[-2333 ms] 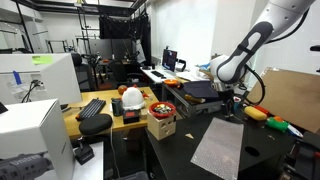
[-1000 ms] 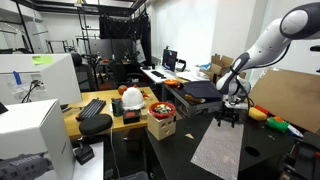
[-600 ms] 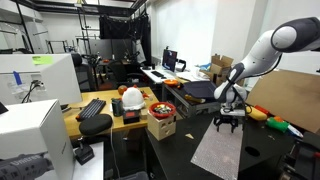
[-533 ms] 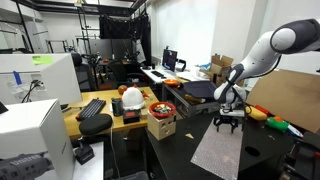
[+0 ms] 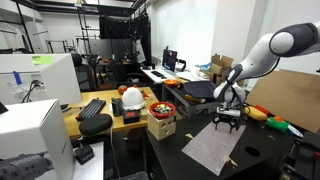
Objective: Unfold the bubble wrap
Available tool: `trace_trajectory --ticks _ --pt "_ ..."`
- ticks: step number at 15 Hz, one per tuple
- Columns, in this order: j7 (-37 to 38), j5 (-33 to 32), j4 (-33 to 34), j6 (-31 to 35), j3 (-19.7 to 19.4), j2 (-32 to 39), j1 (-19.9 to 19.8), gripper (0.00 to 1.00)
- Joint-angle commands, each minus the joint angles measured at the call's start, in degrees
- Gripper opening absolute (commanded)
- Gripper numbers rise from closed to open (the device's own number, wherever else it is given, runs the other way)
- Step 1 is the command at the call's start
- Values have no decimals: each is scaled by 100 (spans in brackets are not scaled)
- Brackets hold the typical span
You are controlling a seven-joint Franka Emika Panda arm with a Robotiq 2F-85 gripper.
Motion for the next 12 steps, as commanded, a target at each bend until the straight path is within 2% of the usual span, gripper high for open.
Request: trace_trajectory --ticks 1,12 --pt "393 314 52 159 -77 27 -26 100" --pt "1022 886 -250 342 -324 -38 -279 100"
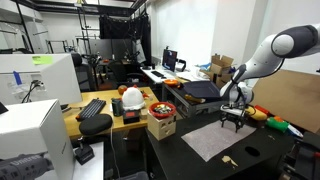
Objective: Unfold the bubble wrap
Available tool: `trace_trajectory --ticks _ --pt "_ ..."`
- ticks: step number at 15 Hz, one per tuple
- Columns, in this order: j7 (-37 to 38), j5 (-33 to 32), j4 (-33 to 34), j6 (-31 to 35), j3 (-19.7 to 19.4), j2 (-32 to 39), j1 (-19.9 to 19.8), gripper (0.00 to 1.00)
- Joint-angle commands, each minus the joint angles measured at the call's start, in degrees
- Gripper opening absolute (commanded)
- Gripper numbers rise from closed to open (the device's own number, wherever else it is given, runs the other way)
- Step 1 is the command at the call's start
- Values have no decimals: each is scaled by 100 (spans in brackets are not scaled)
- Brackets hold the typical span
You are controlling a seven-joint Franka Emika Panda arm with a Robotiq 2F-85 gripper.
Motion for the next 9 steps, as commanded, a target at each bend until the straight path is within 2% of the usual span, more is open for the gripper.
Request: trace_trajectory --ticks 1,5,9 --pt "281 238 -256 192 -71 -136 -22 100" --pt "38 200 -915 53 -116 -804 1 100" --pt "-751 -219 -1804 -846 -117 -1854 -16 100"
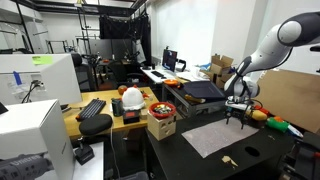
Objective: Unfold the bubble wrap
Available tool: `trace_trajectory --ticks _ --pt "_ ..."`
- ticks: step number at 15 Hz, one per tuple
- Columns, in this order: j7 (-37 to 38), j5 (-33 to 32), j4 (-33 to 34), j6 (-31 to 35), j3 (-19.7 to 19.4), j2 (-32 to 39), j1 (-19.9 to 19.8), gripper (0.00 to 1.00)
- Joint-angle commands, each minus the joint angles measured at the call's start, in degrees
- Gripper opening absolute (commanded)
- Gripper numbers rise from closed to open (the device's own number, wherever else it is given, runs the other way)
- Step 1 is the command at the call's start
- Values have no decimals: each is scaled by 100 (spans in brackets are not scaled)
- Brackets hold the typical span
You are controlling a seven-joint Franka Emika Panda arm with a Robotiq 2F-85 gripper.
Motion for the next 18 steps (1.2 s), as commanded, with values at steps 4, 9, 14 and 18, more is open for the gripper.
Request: trace_trajectory --ticks 4,9,14,18 --pt "-1288 -812 -1615 -1156 -100 -2074 285 100" --pt "-1666 -1752 -1681 -1960 -62 -2911 735 100" --pt "-1716 -2645 -1673 -2467 132 -3553 1436 100" --pt "-1695 -3048 -1832 -2687 310 -4063 1824 100"
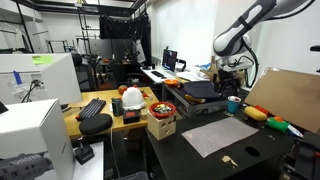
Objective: Unfold the bubble wrap
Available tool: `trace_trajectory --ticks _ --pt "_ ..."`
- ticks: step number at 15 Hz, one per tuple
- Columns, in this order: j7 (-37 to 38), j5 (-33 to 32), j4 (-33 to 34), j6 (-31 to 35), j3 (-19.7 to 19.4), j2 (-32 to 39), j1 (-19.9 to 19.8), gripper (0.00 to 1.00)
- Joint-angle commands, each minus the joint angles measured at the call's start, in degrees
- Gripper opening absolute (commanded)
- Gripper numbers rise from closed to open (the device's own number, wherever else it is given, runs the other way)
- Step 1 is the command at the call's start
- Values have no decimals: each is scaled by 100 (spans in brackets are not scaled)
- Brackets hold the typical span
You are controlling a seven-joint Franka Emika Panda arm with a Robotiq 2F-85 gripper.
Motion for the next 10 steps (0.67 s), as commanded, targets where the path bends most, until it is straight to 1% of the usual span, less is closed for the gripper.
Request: trace_trajectory --ticks 1,3,6,8,10 --pt "-111 -256 -361 -393 110 -685 215 100" --pt "-160 -232 -402 -656 167 -933 239 100" --pt "-235 -186 -497 -861 172 -1327 195 100" --pt "-340 -154 -610 -888 162 -1604 143 100" --pt "-527 -158 -818 -734 142 -1943 81 100"
